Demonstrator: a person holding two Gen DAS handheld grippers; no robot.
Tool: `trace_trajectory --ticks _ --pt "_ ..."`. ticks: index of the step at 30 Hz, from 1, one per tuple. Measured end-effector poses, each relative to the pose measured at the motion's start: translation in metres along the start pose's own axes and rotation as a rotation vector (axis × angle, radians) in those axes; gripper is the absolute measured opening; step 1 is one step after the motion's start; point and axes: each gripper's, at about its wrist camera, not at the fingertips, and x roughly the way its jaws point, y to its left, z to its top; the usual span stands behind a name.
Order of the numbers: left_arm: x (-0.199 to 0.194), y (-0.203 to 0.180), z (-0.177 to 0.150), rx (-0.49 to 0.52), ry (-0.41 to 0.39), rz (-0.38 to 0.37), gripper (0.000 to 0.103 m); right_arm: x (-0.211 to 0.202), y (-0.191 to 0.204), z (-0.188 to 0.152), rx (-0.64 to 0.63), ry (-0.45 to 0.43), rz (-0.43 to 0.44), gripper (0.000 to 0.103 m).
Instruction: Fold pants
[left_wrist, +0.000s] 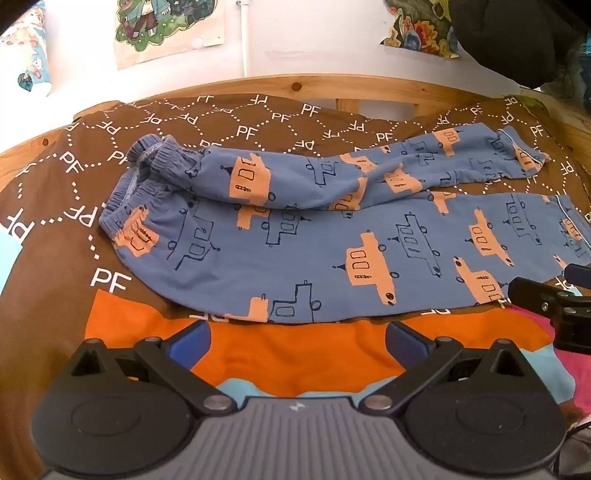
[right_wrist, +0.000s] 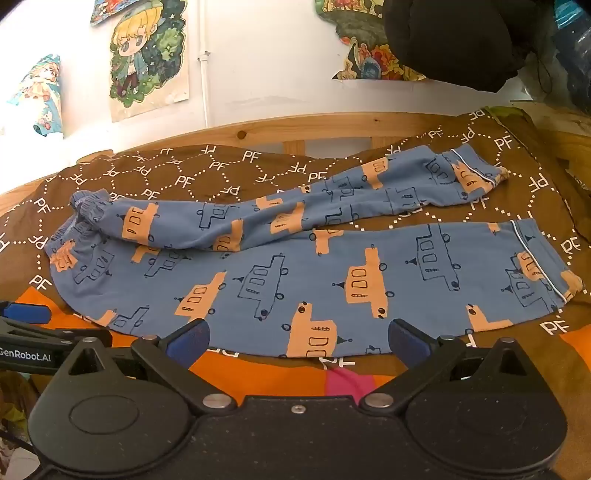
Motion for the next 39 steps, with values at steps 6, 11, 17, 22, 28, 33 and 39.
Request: trace_trajectory --ticks 6,11,17,22,28,33,39 --pt "0.000 0.000 0.001 0.001 -0.003 0.001 0.103 0.001 -0.002 0.000 0.005 0.004 0.001 0.102" --pt "0.000 0.000 0.001 0.001 -0.002 0.001 0.103 0.001 -0.002 0.000 0.006 0.006 0.003 0.102" --pt "0.000 0.000 0.000 0.003 -0.001 0.001 0.103 0.002 -0.002 0.000 0.008 0.010 0.001 0.102" --pt "0.000 0.000 0.000 0.003 0.001 0.000 0.103 0.002 -0.003 0.000 0.008 0.011 0.002 0.102" --pt "0.000 0.000 0.000 0.003 0.002 0.000 0.103 0.003 -0.003 0.000 0.009 0.013 0.002 0.103" --pt "0.000 0.000 0.000 0.002 0.003 0.001 0.103 0.004 -0.004 -0.001 0.008 0.015 0.000 0.102" --pt "0.000 0.000 -0.001 0.001 0.003 0.001 0.103 0.004 -0.003 0.000 0.008 0.017 -0.001 0.102"
